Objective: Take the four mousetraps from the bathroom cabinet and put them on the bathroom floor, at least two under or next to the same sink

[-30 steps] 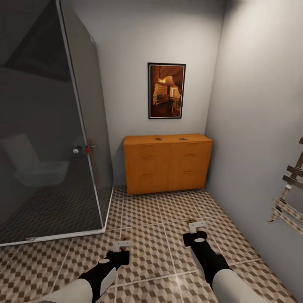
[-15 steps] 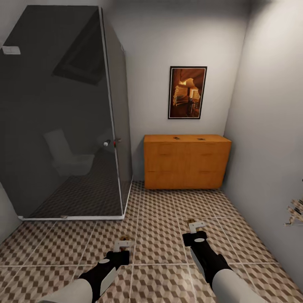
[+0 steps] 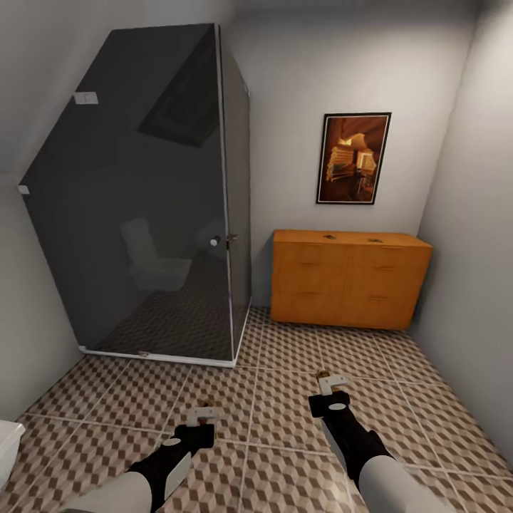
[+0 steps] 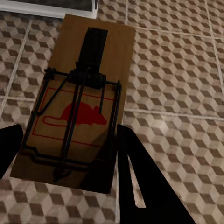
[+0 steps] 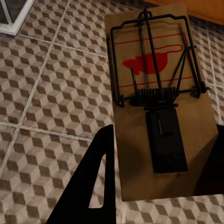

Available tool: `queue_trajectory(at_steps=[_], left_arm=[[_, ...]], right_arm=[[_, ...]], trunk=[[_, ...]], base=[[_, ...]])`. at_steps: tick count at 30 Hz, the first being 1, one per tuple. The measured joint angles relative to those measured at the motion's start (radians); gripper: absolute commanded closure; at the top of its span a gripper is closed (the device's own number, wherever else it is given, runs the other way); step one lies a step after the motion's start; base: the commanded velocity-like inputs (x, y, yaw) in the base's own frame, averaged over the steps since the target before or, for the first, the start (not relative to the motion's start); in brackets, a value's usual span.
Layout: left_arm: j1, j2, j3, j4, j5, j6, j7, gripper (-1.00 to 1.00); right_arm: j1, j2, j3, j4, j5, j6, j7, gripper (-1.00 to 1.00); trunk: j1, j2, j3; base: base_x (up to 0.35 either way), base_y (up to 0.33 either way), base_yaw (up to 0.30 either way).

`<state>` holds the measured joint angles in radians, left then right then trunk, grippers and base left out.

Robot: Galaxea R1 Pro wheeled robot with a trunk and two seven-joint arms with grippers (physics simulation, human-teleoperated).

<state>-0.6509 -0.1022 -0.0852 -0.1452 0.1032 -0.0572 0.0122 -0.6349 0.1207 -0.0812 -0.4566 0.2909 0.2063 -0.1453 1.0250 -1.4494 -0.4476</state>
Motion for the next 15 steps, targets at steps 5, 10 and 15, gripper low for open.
queue_trajectory(at_steps=[5, 10, 15], left_arm=[[0.0, 0.008, 0.0, -0.002, 0.001, 0.0, 0.001, 1.0], [0.0, 0.009, 0.0, -0.002, 0.005, 0.0, -0.001, 1.0], [0.0, 0.01, 0.0, -0.002, 0.006, 0.0, -0.005, 1.0]], right_arm=[[0.0, 0.001, 0.0, 0.0, 0.0, 0.0, 0.0, 1.0], [0.0, 0.001, 0.0, 0.0, 0.0, 0.0, 0.0, 1.0], [0.0, 0.001, 0.0, 0.0, 0.0, 0.0, 0.0, 1.0]], trunk=[[0.0, 0.0, 0.003], [0.0, 0.0, 0.005], [0.0, 0.0, 0.008]], base=[[0.0, 0.0, 0.274], [0.0, 0.0, 0.274], [0.0, 0.0, 0.274]])
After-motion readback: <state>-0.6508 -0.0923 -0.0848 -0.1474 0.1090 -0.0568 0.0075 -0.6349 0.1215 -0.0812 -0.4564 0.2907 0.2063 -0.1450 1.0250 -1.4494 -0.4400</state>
